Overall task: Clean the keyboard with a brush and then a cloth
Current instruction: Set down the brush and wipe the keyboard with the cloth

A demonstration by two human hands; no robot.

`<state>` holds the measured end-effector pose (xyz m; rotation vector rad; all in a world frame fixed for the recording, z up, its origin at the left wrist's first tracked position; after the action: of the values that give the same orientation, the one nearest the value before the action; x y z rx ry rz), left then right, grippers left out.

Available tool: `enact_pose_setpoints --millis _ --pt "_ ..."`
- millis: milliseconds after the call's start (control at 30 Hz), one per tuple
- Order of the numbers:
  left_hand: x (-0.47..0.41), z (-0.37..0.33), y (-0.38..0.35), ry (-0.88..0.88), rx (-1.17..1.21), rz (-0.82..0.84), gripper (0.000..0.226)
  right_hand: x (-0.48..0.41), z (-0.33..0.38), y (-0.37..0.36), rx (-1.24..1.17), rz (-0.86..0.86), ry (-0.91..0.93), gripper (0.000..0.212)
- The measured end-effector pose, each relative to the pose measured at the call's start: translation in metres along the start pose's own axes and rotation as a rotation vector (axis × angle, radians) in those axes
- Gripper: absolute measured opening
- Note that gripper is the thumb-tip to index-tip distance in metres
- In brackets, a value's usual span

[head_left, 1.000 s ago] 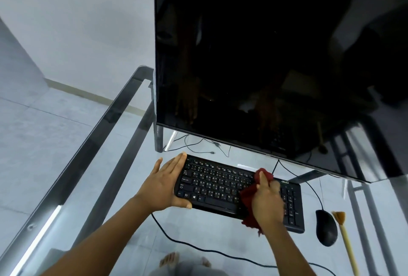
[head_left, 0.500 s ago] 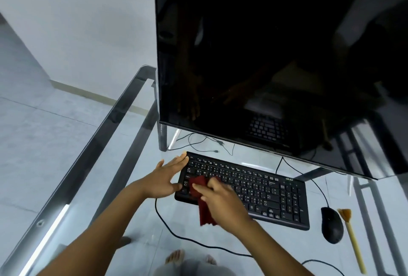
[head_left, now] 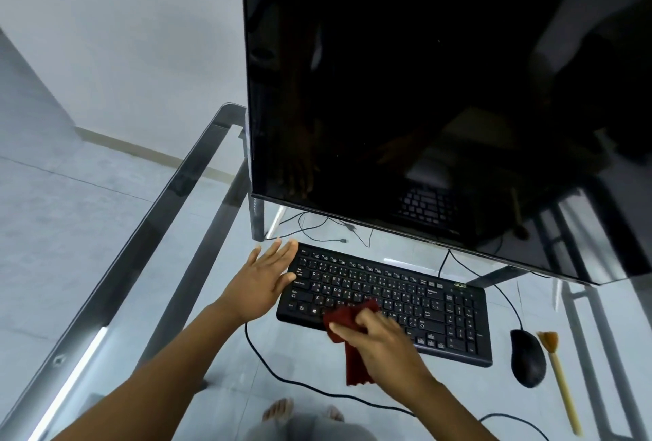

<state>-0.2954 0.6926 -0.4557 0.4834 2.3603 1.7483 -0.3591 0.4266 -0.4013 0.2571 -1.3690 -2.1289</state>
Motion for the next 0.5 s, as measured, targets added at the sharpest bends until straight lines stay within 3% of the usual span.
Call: enact_pose_setpoints --millis 300,400,500 --pt "0.002 -0.002 -0.007 0.04 -0.022 0.002 0.065 -0.043 0.036 -0.017 -0.035 -0.017 0.142 0.056" --pt "0.003 -0.003 -0.006 0.048 -0.015 -0.003 0.065 -0.006 0.002 -0.003 -0.078 0.009 -0.008 0.055" --pt "0.003 -0.004 -0.006 0.058 -0.014 -0.019 0.067 0.037 -0.04 0.01 -0.077 -0.095 -0.182 0.059"
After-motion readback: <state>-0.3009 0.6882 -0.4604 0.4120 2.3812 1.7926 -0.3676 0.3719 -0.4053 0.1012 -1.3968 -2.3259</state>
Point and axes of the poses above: each hand's wrist, its own x-axis away from the middle knuckle, its own y-axis out of the back of the hand, z = x × y, the point moved 1 cm from there along -x, towards the middle knuckle, and after that the axes turned 12 degrees about -x, right-handed, at the moved point
